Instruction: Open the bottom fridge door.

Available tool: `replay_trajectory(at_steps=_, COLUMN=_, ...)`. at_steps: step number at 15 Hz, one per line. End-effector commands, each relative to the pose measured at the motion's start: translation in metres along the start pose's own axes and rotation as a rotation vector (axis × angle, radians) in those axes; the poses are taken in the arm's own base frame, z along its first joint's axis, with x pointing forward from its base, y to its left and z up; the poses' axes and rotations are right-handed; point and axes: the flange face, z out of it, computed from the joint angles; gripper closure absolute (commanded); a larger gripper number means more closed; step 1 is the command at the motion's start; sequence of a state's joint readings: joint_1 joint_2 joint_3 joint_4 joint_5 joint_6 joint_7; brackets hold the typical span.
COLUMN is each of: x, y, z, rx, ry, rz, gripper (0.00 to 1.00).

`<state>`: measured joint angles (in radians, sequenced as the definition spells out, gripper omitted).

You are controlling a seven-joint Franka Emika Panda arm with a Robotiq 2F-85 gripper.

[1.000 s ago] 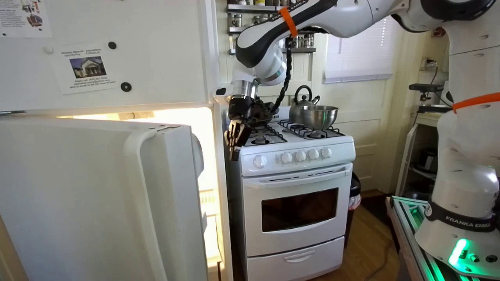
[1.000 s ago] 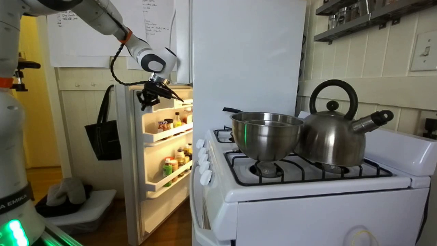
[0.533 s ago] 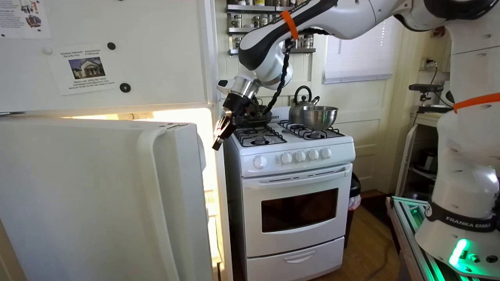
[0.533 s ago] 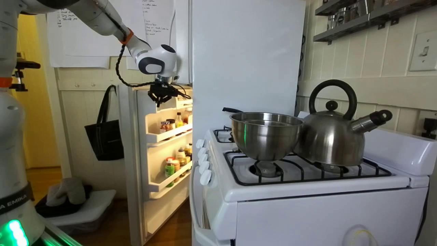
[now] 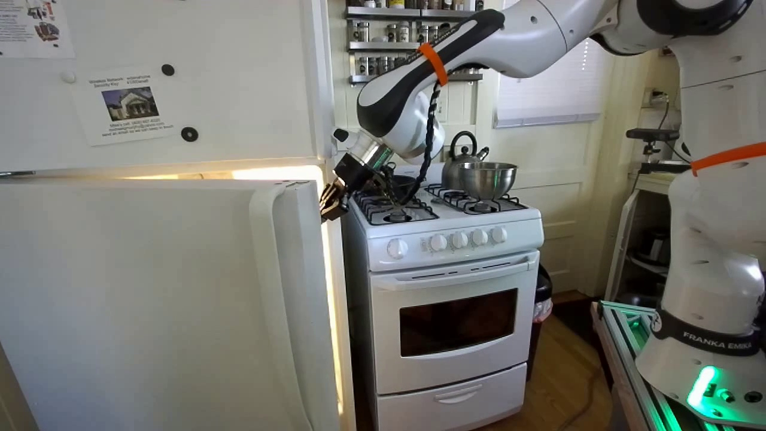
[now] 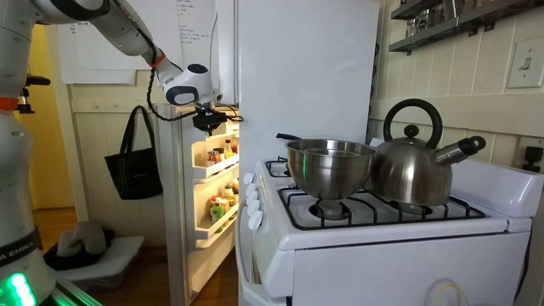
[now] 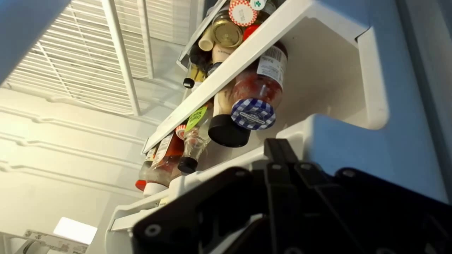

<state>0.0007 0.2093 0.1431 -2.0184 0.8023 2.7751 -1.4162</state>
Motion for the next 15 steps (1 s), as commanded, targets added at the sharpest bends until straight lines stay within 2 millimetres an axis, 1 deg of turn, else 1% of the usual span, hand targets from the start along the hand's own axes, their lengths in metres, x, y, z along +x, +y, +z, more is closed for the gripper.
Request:
replay_trajectory(at_steps=1, x=0.036, y=-0.026, z=0.013, rx=0.139, ry=0.115, rz=0.017, gripper=1.00)
replay_trajectory(at_steps=3, x=0.036, y=-0.027, z=0.000, rx=0.183, ry=0.176, rz=0.073, gripper=1.00)
replay_trajectory(at_steps=7, x=0.049, y=-0.033, z=-0.019, rx=0.314, ry=0.297, rz=0.143, gripper=1.00)
replay_trajectory(at_steps=8, x=0.045, y=-0.032, z=-0.019, rx=0.357, ry=0.311, rz=0.158, gripper=1.00)
replay_trajectory(at_steps=10, x=0.028, y=-0.035, z=-0.018, rx=0.446, ry=0.298, rz=0.184, gripper=1.00)
replay_trajectory(at_steps=11, x=0.025, y=-0.036, z=-0.020, rx=0.483, ry=0.305, rz=0.190, gripper=1.00)
replay_trajectory(at_steps=12, x=0.014, y=-0.033, z=-0.019, rx=0.508, ry=0.250, rz=0.224, gripper=1.00)
replay_trajectory(at_steps=13, x=0.006, y=-0.032, z=-0.020, rx=0.553, ry=0.242, rz=0.244, gripper=1.00)
replay_trajectory(at_steps=15, x=-0.010, y=-0.035, z=-0.019, rx=0.632, ry=0.171, rz=0.291, gripper=1.00)
